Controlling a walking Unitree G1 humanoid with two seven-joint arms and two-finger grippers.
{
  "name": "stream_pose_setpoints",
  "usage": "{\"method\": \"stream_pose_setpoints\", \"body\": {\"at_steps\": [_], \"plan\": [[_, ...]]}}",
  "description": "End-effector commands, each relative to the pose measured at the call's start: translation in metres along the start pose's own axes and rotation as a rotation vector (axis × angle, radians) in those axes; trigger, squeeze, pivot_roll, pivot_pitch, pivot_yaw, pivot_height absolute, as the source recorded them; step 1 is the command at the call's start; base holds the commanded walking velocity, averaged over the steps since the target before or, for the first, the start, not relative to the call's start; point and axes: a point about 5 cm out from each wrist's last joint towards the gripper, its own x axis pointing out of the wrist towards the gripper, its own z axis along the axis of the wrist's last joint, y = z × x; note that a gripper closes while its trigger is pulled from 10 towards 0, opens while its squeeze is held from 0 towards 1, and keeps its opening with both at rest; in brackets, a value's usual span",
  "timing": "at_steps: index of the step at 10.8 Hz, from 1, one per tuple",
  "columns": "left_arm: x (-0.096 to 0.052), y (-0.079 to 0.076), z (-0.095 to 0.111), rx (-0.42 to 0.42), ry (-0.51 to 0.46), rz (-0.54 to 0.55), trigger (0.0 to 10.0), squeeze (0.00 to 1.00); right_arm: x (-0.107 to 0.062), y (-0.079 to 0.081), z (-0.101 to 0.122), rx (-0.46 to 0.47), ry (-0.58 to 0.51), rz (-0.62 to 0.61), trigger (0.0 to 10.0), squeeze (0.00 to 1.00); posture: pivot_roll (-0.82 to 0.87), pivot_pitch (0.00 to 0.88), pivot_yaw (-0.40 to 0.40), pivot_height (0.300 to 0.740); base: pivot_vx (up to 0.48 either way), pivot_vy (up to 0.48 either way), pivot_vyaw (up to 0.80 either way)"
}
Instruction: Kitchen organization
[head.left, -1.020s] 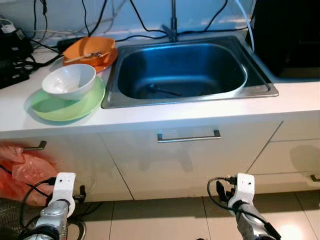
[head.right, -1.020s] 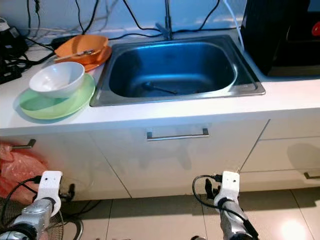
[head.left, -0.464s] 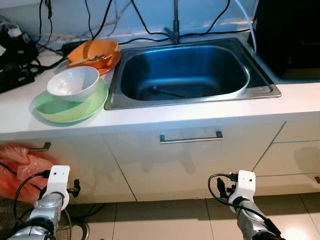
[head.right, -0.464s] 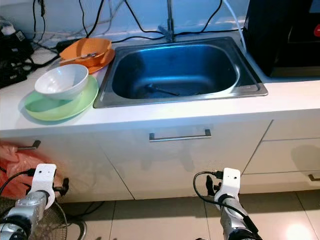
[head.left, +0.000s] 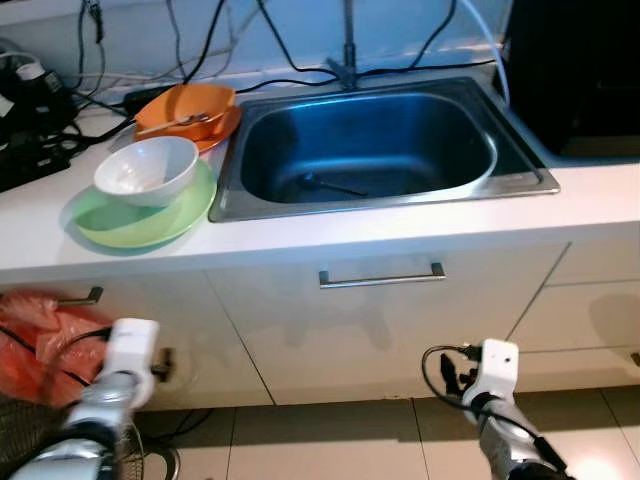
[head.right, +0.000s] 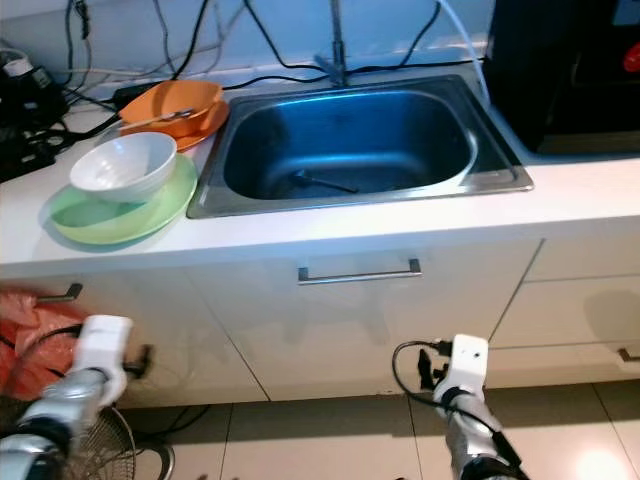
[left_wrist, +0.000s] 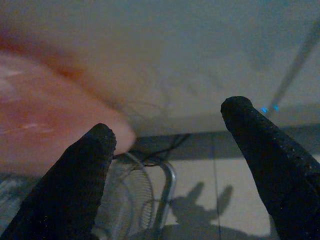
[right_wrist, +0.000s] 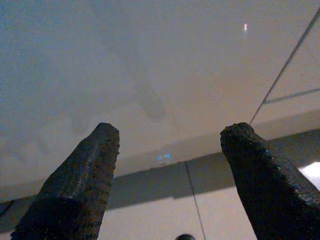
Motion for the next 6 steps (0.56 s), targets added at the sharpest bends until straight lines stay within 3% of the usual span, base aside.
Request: {"method": "stream_pose_setpoints", "body": {"at_steps": [1,2,3,6], "plan": [[0.001,-0.015,-0.004,0.067,0.026,-0.045,10.0,0.00,0.004,0.007,0.006,-0.025,-0.001,0.020,10.0,0.00,0.03,0.000,0.085,0.740,0.000,0.000,0.00],[0.001,-0.052,-0.017,0.108,0.046,-0.116,10.0,0.00,0.007,0.011,0.010,-0.032,0.008,0.040,10.0,0.00,0.04,0.007,0.058,0.740,0.000,0.000,0.00],[-0.001,-0.078,-0.024,0.150,0.061,-0.167,10.0,0.00,0.010,0.023,0.014,-0.060,0.013,0.083,10.0,0.00,0.04,0.011,0.041,0.740,0.000,0.000,0.00],[-0.007,-0.111,-0.032,0.302,0.054,-0.240,10.0,0.00,0.012,0.046,0.012,-0.114,0.041,0.153,10.0,0.00,0.04,0.027,0.039,0.740,0.000,0.000,0.00]]}}
